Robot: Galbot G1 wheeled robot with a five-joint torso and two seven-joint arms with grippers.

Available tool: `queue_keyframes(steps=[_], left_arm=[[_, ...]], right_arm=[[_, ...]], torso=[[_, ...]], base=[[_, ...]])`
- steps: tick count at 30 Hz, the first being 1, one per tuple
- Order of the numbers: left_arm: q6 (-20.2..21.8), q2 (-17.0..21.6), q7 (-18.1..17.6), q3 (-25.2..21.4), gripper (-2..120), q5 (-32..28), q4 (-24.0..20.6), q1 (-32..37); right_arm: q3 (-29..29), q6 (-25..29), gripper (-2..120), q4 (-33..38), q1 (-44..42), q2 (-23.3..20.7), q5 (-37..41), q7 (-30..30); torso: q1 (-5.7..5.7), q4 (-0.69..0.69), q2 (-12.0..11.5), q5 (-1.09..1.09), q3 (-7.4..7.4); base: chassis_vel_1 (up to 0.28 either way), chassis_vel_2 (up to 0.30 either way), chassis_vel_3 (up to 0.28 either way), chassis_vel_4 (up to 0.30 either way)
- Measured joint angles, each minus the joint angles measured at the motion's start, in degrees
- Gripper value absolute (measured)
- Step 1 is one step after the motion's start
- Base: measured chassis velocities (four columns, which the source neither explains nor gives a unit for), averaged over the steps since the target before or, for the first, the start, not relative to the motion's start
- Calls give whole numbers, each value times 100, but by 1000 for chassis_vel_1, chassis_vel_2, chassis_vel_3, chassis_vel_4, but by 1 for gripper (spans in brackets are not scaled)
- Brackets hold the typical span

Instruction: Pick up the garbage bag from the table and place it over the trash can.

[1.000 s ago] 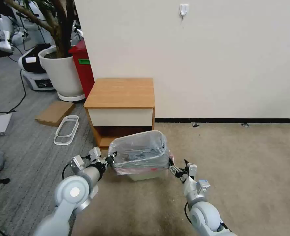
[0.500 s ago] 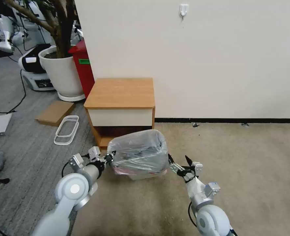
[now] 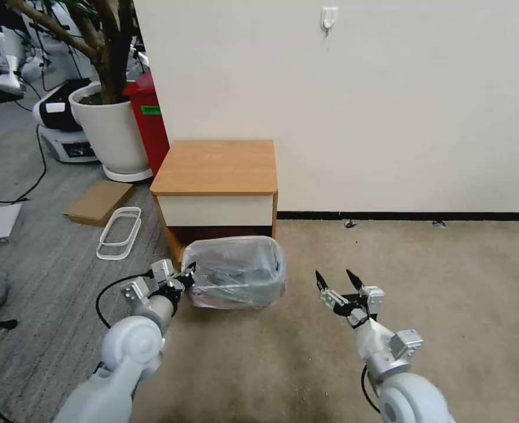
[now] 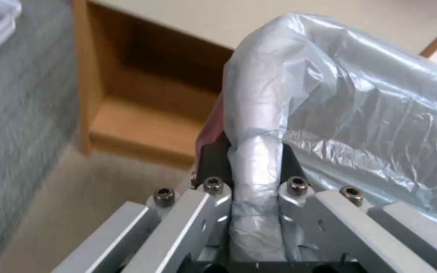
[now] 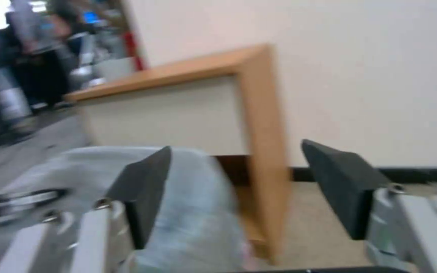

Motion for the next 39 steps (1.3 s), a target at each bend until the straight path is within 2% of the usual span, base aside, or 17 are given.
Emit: queue_keyframes(steps=[1, 4, 6, 9, 11, 13, 14, 17, 19, 21, 27, 29, 39], left_arm=[[0, 0, 0, 0, 7, 0, 0, 0], [-244, -25, 250, 123, 7, 585, 5, 81], [-317, -25, 334, 148, 7, 771, 5, 117], [-525, -4, 622, 185, 7, 1431, -5, 251], [-608, -1, 724, 185, 7, 1656, -11, 304], [-770, -8, 924, 184, 7, 2075, -47, 436], [-770, -8, 924, 184, 7, 2075, -47, 436], [-925, -65, 1094, 212, 7, 2550, -94, 619], [-973, -91, 1159, 220, 7, 2731, -102, 662], [-1062, -139, 1269, 218, 7, 3032, -135, 711], [-1118, -191, 1426, 216, 7, 3404, -264, 857], [-1159, -236, 1520, 226, 7, 3591, -303, 970], [-1216, -334, 1565, 261, 7, 3735, -385, 1121]], right_arm=[[0, 0, 67, 0, 0, 0, 0, 0], [-339, -354, 53, 178, 150, -164, -225, -231], [-431, -479, 50, 186, 228, -190, -306, -306], [-602, -992, 34, 202, 478, -274, -528, -681], [-644, -1127, 31, 197, 555, -306, -596, -791], [-736, -1415, 19, 135, 736, -394, -729, -1024], [-736, -1415, 19, 135, 736, -394, -729, -1024], [-869, -1689, 5, 50, 958, -529, -987, -1390], [-907, -1779, 0, 15, 1040, -570, -1095, -1562], [-1005, -2052, 0, -31, 1206, -644, -1189, -1769], [-1268, -2589, 0, -177, 1628, -703, -1293, -1826], [-1445, -2917, 0, -275, 1893, -650, -1322, -1786], [-1871, -3620, 0, -722, 2359, -485, -1579, -1404]], torso=[[0, 0, 0, 0, 0], [0, 0, 0, 0, 0], [0, 0, 0, 1, 0], [0, 1, 0, 1, 0], [0, 0, 0, 1, 0], [0, 1, 0, 1, 0], [0, 1, 0, 1, 0], [0, 0, 0, 1, 0], [0, 1, 0, 1, 0], [0, 1, 0, 1, 0], [0, 0, 0, 1, 0], [0, 0, 0, 0, 0], [0, 0, 0, 0, 0]], base=[[0, 0, 0, 0], [0, 0, 0, 0], [0, 0, 0, 0], [0, 0, 0, 0], [0, 0, 0, 0], [0, 0, 0, 0], [0, 0, 0, 0], [0, 0, 0, 0], [0, 0, 0, 0], [0, 0, 0, 0], [0, 0, 0, 0], [0, 0, 0, 0], [0, 0, 0, 0]])
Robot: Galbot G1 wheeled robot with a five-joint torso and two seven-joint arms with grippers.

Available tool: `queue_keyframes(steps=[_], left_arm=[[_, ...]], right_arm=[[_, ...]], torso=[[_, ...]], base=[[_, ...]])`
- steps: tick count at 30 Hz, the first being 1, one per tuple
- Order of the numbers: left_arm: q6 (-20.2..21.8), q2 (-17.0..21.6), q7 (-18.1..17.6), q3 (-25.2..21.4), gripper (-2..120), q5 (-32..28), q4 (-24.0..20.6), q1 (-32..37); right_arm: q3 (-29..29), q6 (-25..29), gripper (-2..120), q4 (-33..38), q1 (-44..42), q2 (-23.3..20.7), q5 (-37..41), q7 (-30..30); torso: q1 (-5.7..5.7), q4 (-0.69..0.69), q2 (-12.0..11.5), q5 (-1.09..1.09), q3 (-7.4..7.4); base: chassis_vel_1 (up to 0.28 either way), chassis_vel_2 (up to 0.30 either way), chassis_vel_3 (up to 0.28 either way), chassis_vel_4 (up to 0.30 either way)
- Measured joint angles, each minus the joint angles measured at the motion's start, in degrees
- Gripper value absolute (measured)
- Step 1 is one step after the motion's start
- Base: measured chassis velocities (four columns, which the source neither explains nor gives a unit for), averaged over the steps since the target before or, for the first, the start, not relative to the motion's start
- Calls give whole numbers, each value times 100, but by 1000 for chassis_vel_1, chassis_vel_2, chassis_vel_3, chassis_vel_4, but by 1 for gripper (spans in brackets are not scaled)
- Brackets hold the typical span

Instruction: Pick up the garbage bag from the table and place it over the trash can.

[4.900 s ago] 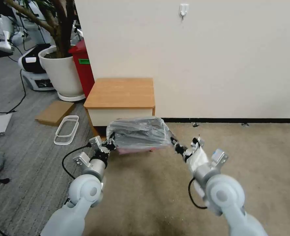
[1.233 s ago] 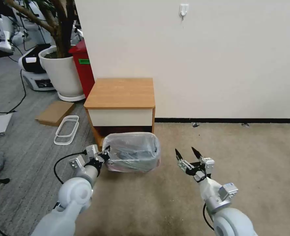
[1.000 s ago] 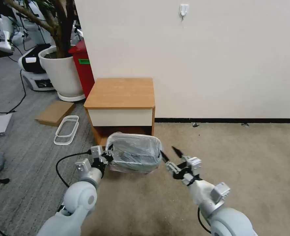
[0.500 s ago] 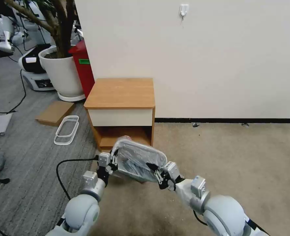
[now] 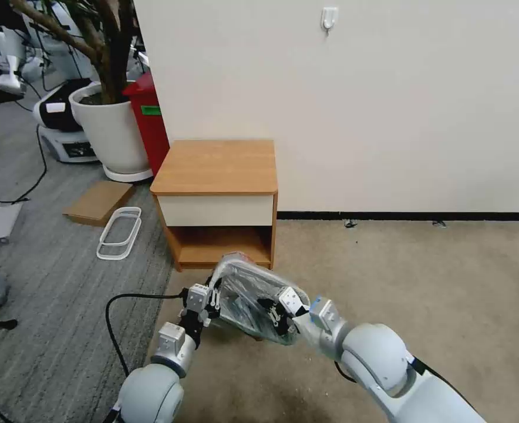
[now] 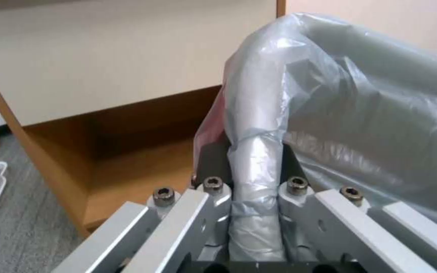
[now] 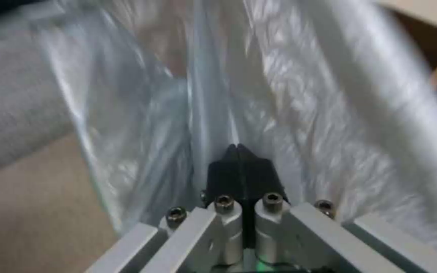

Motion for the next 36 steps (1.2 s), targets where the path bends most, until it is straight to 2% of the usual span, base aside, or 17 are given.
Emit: queue_keyframes(steps=[3, 6, 17, 23, 36], left_arm=[[0, -6, 0, 0, 7, 2, -45, 14], [-1, -7, 0, 9, 7, 7, -60, 28], [34, -49, -4, 103, 6, 37, -21, 22], [53, -37, -12, 142, 6, 40, -15, 3], [58, -70, -16, 151, 6, 67, -30, 22]], right_arm=[[-167, -313, 0, -121, 212, 85, -155, 98], [-276, -378, 0, -208, 339, 144, -275, 134], [-788, -381, 0, -604, 775, 165, -1019, 86], [-1160, -372, 0, -921, 1195, 199, -1486, -146], [-1535, -361, 0, -1510, 1555, 228, -2008, -375]], torso=[[0, 0, 0, 1, 0], [0, 0, 0, 0, 0], [0, 0, 0, 0, 0], [0, 0, 0, 1, 0], [0, 0, 0, 0, 0]], base=[[0, 0, 0, 0], [0, 0, 0, 0], [0, 0, 0, 0], [0, 0, 0, 0], [0, 0, 0, 0]])
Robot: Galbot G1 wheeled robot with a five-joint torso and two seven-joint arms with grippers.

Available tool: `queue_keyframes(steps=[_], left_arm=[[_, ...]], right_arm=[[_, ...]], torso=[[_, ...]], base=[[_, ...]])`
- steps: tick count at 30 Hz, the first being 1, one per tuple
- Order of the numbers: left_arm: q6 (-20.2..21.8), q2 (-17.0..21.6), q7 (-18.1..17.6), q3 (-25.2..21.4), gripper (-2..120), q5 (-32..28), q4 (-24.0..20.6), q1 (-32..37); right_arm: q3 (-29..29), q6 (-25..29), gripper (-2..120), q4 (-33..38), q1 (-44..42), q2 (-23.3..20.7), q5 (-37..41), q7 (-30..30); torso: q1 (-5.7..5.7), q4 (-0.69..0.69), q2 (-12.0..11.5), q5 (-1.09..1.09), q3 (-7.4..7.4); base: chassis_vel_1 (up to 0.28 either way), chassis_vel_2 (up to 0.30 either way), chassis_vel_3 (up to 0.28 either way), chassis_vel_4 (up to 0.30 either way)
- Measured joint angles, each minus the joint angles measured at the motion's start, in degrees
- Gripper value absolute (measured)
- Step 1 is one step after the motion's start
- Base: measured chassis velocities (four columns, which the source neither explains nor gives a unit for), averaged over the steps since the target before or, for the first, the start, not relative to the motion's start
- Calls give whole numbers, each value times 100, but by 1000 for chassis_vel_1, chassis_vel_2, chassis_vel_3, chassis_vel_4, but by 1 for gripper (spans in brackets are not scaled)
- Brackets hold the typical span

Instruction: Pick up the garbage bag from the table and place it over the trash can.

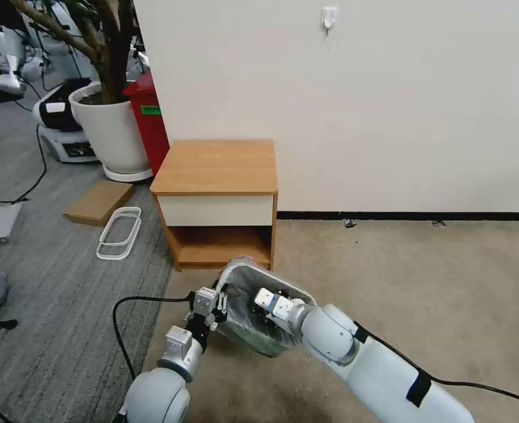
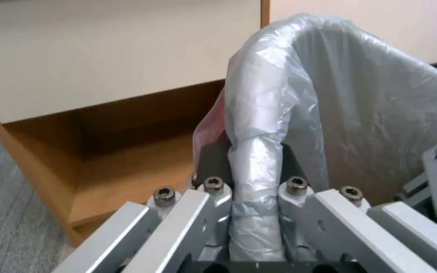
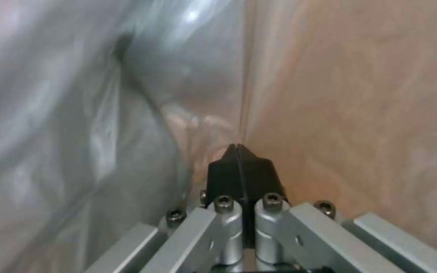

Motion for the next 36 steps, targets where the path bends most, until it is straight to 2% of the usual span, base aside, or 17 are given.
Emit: queue_keyframes(steps=[6, 19, 28, 36], left_arm=[[0, -15, -1, 0, 6, 4, -30, 37], [0, -17, 7, 25, 6, -15, -55, 34], [0, -16, 19, 53, 6, -28, -55, 31], [-1, -52, 26, 107, 6, -27, -27, 13]], right_arm=[[-132, 4, 0, -196, 92, 31, -257, -119], [-232, 4, 0, -575, 258, 115, -213, -148], [-175, -1, 0, -938, 320, 220, 87, -31], [-183, -6, 0, -1179, 369, 336, 412, 309]], torso=[[0, 0, 0, 0, 0], [0, 0, 0, 0, 0], [0, 0, 0, 0, 0], [0, 0, 0, 0, 0]], base=[[0, 0, 0, 0], [0, 0, 0, 0], [0, 0, 0, 0], [0, 0, 0, 0]])
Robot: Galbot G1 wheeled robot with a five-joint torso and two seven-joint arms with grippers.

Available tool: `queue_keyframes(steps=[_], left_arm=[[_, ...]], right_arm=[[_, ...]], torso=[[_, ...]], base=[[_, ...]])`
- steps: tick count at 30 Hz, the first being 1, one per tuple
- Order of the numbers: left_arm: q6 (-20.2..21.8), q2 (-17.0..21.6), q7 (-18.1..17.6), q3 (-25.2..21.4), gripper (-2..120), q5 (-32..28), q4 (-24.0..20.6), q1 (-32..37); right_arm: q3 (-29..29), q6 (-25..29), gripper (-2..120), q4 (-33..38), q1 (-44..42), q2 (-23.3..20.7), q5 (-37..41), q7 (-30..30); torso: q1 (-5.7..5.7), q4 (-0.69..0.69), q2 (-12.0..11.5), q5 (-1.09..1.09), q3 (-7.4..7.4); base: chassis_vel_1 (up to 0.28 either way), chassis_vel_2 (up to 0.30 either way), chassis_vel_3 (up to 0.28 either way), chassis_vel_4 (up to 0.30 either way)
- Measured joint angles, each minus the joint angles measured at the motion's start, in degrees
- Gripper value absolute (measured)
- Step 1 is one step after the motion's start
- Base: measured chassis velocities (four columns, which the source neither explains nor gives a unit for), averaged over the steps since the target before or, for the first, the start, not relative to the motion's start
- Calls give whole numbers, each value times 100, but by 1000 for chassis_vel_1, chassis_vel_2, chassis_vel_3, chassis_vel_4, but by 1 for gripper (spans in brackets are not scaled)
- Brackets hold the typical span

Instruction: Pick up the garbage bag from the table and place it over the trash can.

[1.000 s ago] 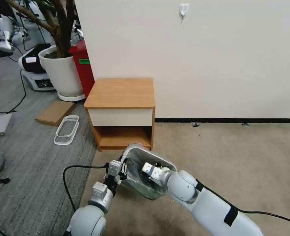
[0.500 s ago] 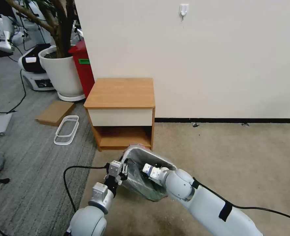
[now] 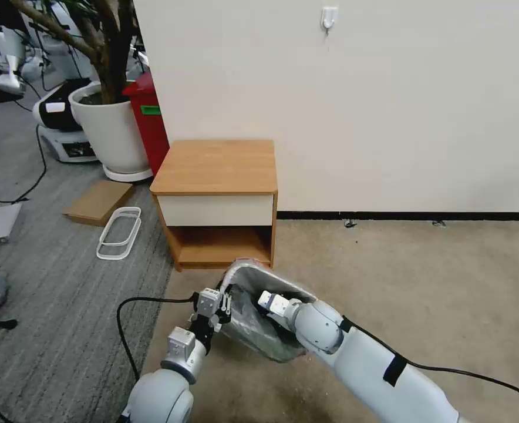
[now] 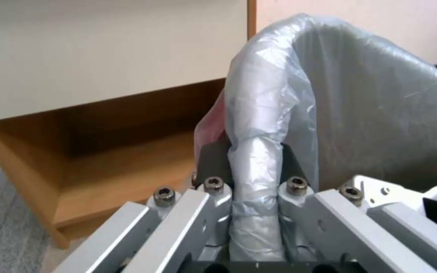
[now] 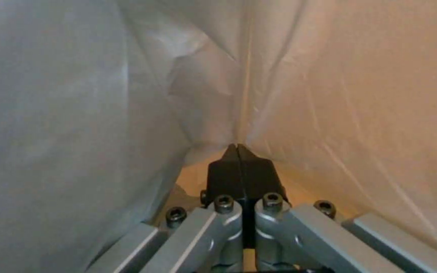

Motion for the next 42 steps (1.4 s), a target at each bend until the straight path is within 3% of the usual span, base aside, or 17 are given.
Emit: queue_keyframes(steps=[20, 36, 42], left_arm=[[-1, 2, -2, -32, 6, -49, 43, -33], [30, 2, -64, -117, 6, -240, 295, -235], [16, 41, -163, -183, 6, -444, 478, -372]], right_arm=[[-26, -2, 0, -104, -16, 115, 218, 387], [-11, -2, 0, 560, -181, -9, 487, 548], [256, 1, 0, 1148, -361, -239, 702, 584]], torso=[[0, 0, 0, 0, 0], [0, 0, 0, 0, 0], [0, 0, 0, 0, 0]], base=[[0, 0, 0, 0], [0, 0, 0, 0], [0, 0, 0, 0]])
